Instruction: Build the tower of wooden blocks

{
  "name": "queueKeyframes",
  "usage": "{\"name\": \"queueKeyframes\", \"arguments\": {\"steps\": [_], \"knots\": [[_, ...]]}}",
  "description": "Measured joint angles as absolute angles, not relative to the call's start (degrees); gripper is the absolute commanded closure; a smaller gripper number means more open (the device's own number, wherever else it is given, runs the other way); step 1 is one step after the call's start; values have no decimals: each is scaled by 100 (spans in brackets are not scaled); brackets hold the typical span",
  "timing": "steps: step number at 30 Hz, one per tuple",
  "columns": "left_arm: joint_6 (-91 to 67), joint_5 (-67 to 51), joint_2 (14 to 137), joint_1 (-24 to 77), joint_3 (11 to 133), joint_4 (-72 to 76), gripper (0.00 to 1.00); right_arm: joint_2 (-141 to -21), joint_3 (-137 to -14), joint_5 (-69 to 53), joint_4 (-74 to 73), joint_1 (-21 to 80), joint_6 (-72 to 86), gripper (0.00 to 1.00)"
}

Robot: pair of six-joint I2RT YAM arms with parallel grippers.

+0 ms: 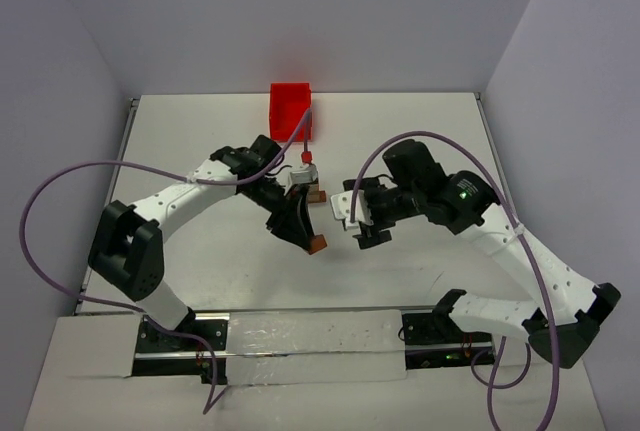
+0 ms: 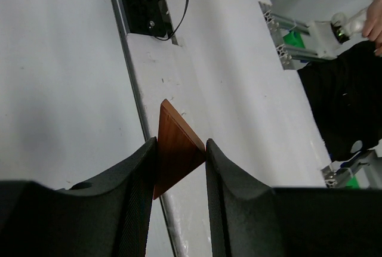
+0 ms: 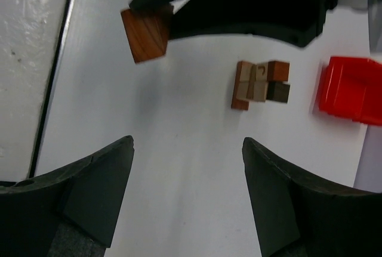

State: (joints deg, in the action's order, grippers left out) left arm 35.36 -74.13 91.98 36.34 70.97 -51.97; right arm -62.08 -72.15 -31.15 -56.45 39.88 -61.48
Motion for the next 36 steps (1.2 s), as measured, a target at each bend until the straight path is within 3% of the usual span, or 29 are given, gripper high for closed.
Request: {"name": "queueKeyframes", "arguments": {"steps": [13,29,36], "knots": [[3763,-8021,9901,3315,7328,-5958,92,-6946,-7349,-2517,-5393,5483,-5704,26],[3881,-8226,10161,3314,7389,-6208,91,-7447,-7349,-1862,-4918,6067,-5269,32],[4175,-8259,10308,3279,7527,-6554,89,-7611,-7349,-1710,-4806,6163,-5187,42]]}}
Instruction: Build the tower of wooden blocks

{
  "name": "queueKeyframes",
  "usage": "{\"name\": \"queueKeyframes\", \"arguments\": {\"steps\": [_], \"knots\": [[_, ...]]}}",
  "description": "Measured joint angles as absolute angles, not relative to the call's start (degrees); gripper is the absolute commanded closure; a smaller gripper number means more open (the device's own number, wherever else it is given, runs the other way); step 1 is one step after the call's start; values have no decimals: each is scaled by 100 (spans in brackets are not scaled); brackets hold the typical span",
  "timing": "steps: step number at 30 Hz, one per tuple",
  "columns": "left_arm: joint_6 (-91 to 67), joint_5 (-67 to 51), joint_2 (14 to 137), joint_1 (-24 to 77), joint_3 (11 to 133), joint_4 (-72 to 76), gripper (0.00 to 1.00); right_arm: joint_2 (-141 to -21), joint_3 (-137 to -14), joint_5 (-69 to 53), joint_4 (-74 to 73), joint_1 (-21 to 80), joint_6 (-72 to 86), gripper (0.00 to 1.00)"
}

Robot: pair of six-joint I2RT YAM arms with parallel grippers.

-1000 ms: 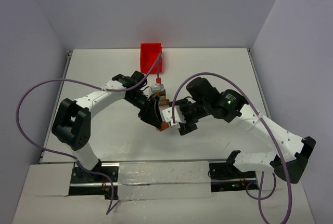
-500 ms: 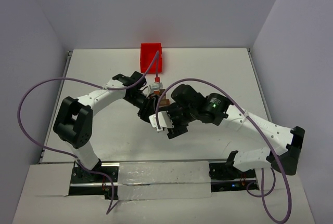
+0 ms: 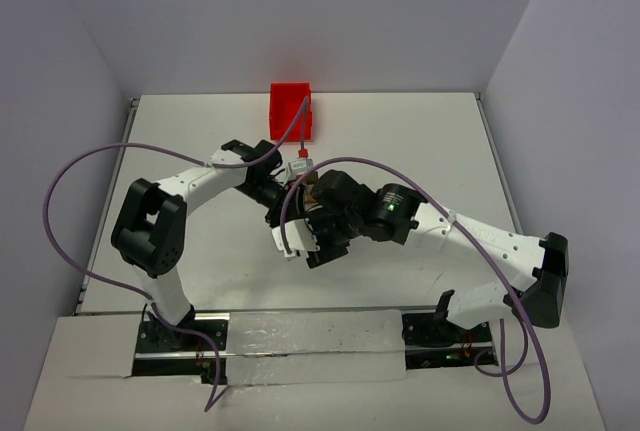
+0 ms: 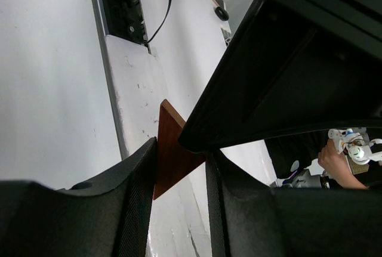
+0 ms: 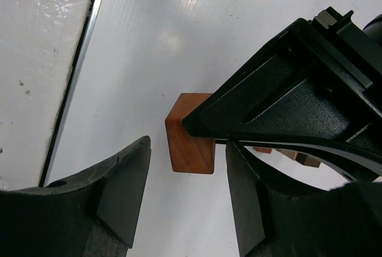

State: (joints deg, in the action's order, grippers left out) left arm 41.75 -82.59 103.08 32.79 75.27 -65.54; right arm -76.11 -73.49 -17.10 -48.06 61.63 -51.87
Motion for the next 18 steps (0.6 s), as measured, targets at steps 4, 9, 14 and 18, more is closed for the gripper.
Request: {"name": "queueKeyframes", "arguments": {"steps": [4,9,14,18], "knots": [[4333,-8262,10353,3266,7568,-6717,89,-7638,-7349,-1638,-4728,6165,-5162,45],[4428,-8281,10355,3262,7579,-6803,89,-7638,-7349,-1588,-4660,6165,-5142,46],[4610,-8291,10396,3251,7639,-6981,89,-7659,-7349,-1567,-4631,6165,-5120,46],[4755,-8293,10418,3245,7662,-7106,88,-7682,-7349,-1565,-4630,6165,-5089,46]]}}
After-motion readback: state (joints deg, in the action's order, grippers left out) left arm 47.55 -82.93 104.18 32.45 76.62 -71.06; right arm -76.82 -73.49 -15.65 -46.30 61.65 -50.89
